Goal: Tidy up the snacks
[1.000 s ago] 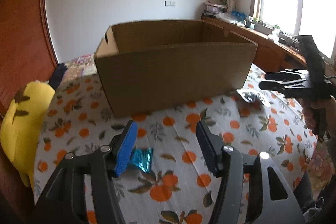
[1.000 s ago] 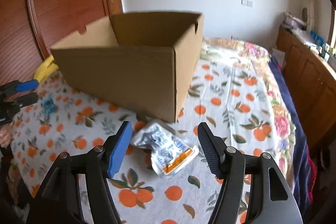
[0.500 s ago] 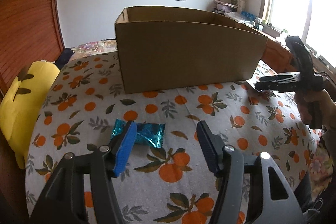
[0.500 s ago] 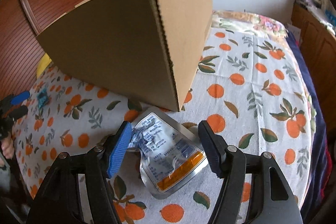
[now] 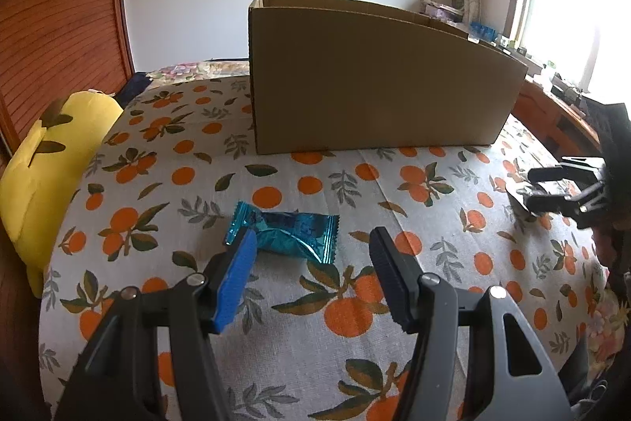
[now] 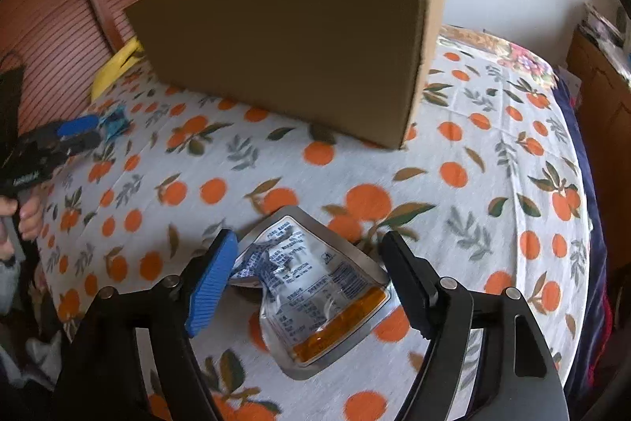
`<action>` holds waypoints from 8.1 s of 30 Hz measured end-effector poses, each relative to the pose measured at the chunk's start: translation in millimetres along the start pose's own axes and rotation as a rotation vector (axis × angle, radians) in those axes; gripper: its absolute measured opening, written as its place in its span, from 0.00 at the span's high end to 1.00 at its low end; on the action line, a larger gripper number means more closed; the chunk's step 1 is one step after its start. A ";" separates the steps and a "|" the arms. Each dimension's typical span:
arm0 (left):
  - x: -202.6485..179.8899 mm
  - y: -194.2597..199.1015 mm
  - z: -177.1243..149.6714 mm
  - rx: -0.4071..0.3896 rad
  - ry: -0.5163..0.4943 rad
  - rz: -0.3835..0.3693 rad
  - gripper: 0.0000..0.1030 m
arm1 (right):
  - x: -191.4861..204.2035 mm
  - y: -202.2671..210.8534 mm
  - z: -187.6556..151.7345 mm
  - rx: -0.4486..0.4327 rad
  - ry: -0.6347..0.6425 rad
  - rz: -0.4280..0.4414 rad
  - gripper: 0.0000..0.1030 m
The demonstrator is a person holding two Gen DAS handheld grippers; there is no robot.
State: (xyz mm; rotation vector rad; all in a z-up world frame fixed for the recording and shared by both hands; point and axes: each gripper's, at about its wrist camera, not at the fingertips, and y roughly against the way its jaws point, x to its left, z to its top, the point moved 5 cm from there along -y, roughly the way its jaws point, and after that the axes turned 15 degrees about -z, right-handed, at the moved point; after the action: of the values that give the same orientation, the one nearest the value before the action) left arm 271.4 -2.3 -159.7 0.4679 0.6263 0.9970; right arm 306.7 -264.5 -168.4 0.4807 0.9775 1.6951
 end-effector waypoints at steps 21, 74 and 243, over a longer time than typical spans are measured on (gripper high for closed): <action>3.3 5.7 -0.9 -0.041 0.019 -0.029 0.42 | 6.9 28.0 -27.7 -0.017 0.122 -0.029 0.20; 12.0 -12.3 14.0 0.054 0.121 0.057 0.81 | 7.6 10.6 -5.0 -0.071 -0.129 -0.119 0.77; -149.0 185.3 6.7 -0.258 -0.114 0.151 0.00 | 56.4 247.8 -26.3 -0.422 -0.307 -0.257 0.00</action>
State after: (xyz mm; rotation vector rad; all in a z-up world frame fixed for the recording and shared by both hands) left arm 101.6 -46.6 1.0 0.3443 0.3575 1.1677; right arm 120.7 -245.1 5.7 0.3058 0.4217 1.4857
